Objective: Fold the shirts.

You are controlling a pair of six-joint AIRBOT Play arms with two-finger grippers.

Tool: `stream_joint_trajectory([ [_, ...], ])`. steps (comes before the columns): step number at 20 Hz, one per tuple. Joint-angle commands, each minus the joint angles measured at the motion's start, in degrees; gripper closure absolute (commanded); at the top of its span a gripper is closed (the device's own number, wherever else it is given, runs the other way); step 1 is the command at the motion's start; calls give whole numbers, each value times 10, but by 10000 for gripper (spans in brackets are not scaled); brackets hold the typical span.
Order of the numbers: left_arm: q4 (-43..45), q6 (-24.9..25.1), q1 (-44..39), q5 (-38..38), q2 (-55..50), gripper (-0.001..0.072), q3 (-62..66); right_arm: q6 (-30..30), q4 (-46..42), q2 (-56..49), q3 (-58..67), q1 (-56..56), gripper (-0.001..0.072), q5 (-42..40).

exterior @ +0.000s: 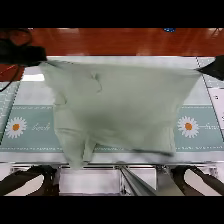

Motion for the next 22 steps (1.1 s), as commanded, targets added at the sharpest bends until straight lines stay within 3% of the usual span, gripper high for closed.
stream_joint_trajectory([
  [1, -102, -11, 42, 76, -153, 682, 30, -32, 70, -139, -6, 0, 688, -111],
  [5, -230, 24, 82, 49, -269, 682, 122, -40, 100, -245, 31, 0, 688, -144],
  [7, -254, 31, 86, 15, -299, 682, 142, -39, 103, -267, 32, 0, 688, -143],
  [11, -258, 109, 89, -50, -301, 682, 143, -39, 103, -275, 32, -1, 688, -106],
  [14, -237, 176, 93, -150, -292, 682, 143, -40, 84, -274, 30, 0, 688, -24],
  [17, -200, 178, 96, -198, -292, 682, 126, -34, 31, -274, 12, 0, 688, 3],
  [22, -199, 184, 95, -200, -292, 682, 43, -34, 23, -274, -36, 0, 688, -6],
])
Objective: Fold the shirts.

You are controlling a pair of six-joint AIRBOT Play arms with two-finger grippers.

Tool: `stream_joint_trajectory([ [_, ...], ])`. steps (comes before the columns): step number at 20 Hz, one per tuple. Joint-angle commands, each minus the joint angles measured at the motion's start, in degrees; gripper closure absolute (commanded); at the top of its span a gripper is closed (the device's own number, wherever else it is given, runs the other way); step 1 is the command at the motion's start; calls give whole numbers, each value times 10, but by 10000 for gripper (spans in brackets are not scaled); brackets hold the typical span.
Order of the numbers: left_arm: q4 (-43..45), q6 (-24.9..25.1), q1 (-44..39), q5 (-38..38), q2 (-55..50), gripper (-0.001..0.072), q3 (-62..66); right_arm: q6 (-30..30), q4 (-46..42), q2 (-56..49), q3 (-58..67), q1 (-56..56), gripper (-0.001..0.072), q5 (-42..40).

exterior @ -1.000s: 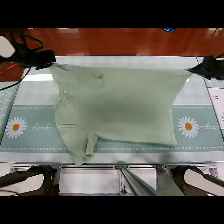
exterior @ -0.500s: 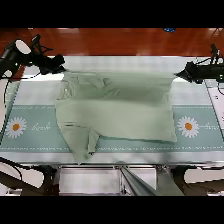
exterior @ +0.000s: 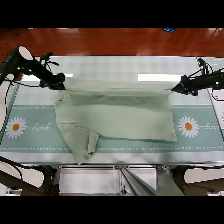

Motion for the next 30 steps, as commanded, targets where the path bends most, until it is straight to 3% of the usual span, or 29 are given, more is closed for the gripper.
stream_joint_trajectory([
  [1, 7, 16, 1, -22, 0, 682, -49, 1, -16, 0, -30, 0, 688, 8],
  [2, 7, 16, 1, -21, -1, 682, -55, -2, -17, 0, -36, 0, 685, 7],
  [3, 6, 14, 1, -21, -1, 661, -56, 1, -19, 0, -41, 1, 538, 2],
  [4, 6, 13, 1, -23, 0, 478, -55, 9, -22, 0, -42, 1, 285, 2],
  [5, 7, 14, 2, -35, 2, 193, -51, 11, -22, 2, -40, 0, 301, 9],
  [10, 19, 9, 70, -82, 82, 199, -61, 42, -81, 102, -42, -57, 302, 36],
  [14, 6, 9, 168, 1, 247, 200, -281, 44, -96, 252, -191, -116, 303, -20],
  [16, -76, 12, 233, 64, 330, 200, -422, 19, -59, 333, -307, -119, 303, -60],
  [18, -185, 53, 298, 101, 399, 200, -544, 0, -7, 401, -403, -119, 303, -75],
  [20, -219, 79, 328, 101, 432, 200, -627, -1, 24, 450, -466, -119, 303, -78],
  [25, -223, 116, 310, 124, 429, 200, -715, -1, 36, 487, -512, -118, 303, -16],
  [30, -258, 116, 193, 189, 400, 200, -728, -1, 61, 487, -512, -118, 303, -29],
])
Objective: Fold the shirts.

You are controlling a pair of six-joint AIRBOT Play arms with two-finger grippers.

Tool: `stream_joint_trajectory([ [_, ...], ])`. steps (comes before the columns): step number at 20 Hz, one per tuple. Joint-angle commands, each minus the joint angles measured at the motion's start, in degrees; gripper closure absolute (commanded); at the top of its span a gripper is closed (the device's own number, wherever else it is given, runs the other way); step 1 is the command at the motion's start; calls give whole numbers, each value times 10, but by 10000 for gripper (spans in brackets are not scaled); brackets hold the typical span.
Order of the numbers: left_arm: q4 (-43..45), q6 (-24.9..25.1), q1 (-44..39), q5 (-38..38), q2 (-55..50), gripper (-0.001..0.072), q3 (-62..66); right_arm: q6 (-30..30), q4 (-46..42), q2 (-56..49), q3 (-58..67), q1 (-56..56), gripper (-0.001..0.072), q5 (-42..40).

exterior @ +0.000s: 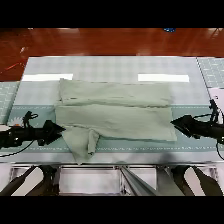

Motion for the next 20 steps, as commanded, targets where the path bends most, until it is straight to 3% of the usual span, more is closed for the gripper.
stream_joint_trajectory([
  [1, -30, 8, -85, 72, -21, 201, -17, 2, 23, 5, -7, 0, 303, -21],
  [2, -38, 8, -111, 78, -27, 204, -15, 10, 14, 5, -2, -2, 303, -35],
  [3, -39, 14, -133, 80, -32, 318, -13, 31, -9, 5, 9, -12, 303, -40],
  [4, -37, 14, -145, 80, -35, 586, -12, 46, -39, 5, 25, -31, 303, -37],
  [5, -37, 15, -148, 77, -35, 683, -10, 56, -76, 5, 40, -56, 303, -28],
  [8, -37, 27, -148, 66, -35, 683, -7, 131, -217, 5, 38, -112, 303, 30],
  [9, -37, 27, -148, 64, -35, 683, -7, 130, -226, 5, 21, -112, 303, 50],
  [16, -37, 27, -148, 63, -35, 682, -7, 99, -170, -60, -24, -103, 303, 54],
  [20, -37, 27, -148, 65, -35, 682, -7, 47, -80, -120, -24, -102, 303, 19],
])
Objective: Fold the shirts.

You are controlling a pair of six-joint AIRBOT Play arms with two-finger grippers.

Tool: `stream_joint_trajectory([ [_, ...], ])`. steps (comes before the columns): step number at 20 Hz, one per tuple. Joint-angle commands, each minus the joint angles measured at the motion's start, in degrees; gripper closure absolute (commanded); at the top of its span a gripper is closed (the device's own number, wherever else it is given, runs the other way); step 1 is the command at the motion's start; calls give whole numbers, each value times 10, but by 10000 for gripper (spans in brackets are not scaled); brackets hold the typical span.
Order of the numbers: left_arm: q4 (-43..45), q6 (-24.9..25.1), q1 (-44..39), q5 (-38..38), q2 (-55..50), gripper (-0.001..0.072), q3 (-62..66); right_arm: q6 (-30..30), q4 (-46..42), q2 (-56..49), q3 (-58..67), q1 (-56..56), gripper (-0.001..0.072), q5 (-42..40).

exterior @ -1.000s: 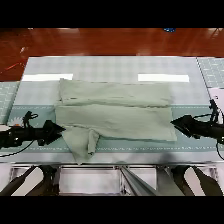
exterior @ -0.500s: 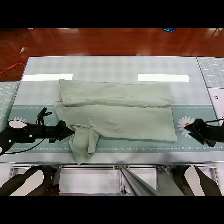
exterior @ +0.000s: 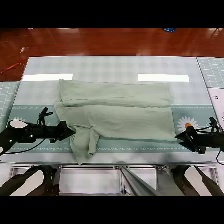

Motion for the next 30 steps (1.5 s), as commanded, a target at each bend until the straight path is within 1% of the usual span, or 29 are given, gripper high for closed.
stream_joint_trajectory([
  [1, 0, 0, 0, 0, 0, 682, 0, -35, 56, -57, -2, 0, 303, -28],
  [3, 0, 0, 0, 0, 0, 682, 1, -54, 79, -89, -2, 0, 303, -39],
  [6, -6, 0, 0, 2, 0, 682, 1, -95, 141, -124, -2, 4, 308, -54],
  [7, -6, 0, 0, 2, 0, 682, 4, -111, 158, -131, 0, 17, 361, -56],
  [8, -4, 1, 0, 2, 0, 682, 13, -117, 162, -136, 3, 40, 437, -61],
  [9, 1, 0, 0, -3, 0, 682, 29, -144, 165, -138, 9, 63, 641, -62],
  [10, 1, 0, 1, -11, 0, 682, 49, -156, 165, -137, 20, 80, 688, -61],
  [14, 1, -5, 17, -59, -1, 682, 161, -141, 182, -137, 96, 87, 688, -49],
  [16, 0, -6, 17, -59, -11, 682, 214, -140, 204, -137, 140, 94, 688, -50],
  [17, 0, -15, 16, -57, -28, 682, 243, -140, 205, -140, 165, 109, 688, -54],
  [19, 0, -21, 6, -48, -82, 682, 300, -140, 188, -162, 215, 152, 688, -86],
  [23, -2, -62, -16, -48, -218, 682, 423, -115, 191, -254, 324, 212, 688, -123],
  [26, -2, -86, -30, -56, -304, 682, 521, -89, 190, -325, 407, 231, 688, -124],
  [30, -1, -118, -42, -88, -398, 682, 664, -66, 190, -396, 487, 237, 688, -125],
])
